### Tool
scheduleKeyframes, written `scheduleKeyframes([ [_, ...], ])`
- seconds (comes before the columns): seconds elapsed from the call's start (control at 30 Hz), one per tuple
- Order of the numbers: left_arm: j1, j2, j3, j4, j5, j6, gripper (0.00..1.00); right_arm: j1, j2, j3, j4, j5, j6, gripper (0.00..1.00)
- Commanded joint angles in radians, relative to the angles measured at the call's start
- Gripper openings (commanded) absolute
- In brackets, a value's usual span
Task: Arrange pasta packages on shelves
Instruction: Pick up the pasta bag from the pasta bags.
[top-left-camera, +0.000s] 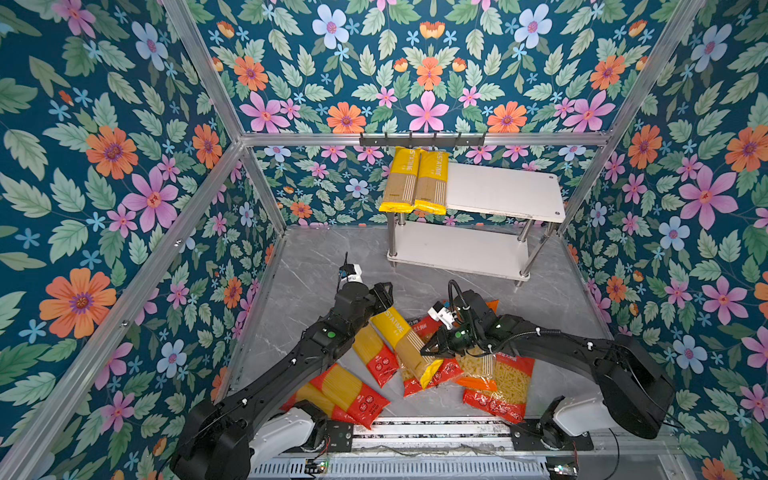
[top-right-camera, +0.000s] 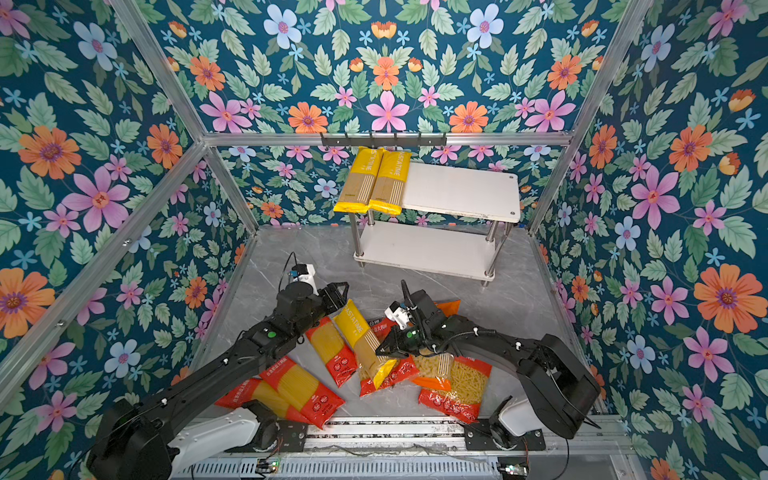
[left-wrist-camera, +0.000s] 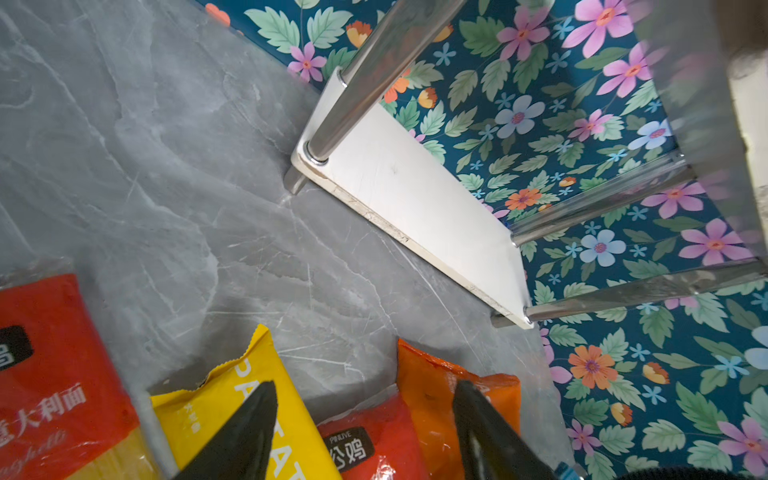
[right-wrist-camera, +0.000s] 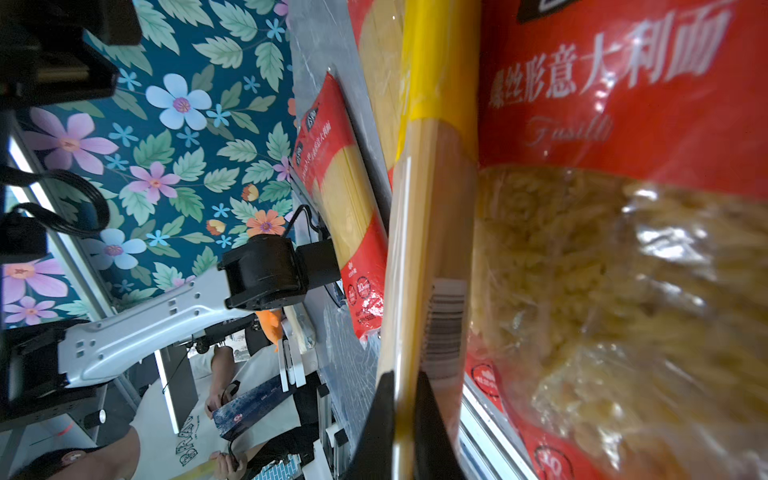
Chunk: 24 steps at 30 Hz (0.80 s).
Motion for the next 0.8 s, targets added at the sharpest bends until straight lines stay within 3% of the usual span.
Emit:
scheduleKeyframes([
  [0.0,0.002,-0.002,0.029,-0.008,0.017,0.039,0.7,-0.023,-0.044,-0.011,0.089,-0.038,0.004,0.05],
  [0.17,0.015,-0.002,0.085,0.003,0.046,0.071,0.71,-0.097,-0.099,-0.055,0.163,-0.049,0.042,0.03],
  [0.37,0.058,0.002,0.064,0.128,0.172,0.033,0.72,-0.182,-0.163,-0.106,0.234,-0.065,0.085,0.02],
  [0.57,0.047,0.073,-0.078,0.453,0.311,-0.088,0.72,-0.201,-0.249,-0.143,0.304,-0.06,0.099,0.01],
  [0.77,0.039,0.102,-0.204,0.744,0.343,-0.192,0.75,-0.202,-0.359,-0.163,0.374,-0.011,0.093,0.0],
])
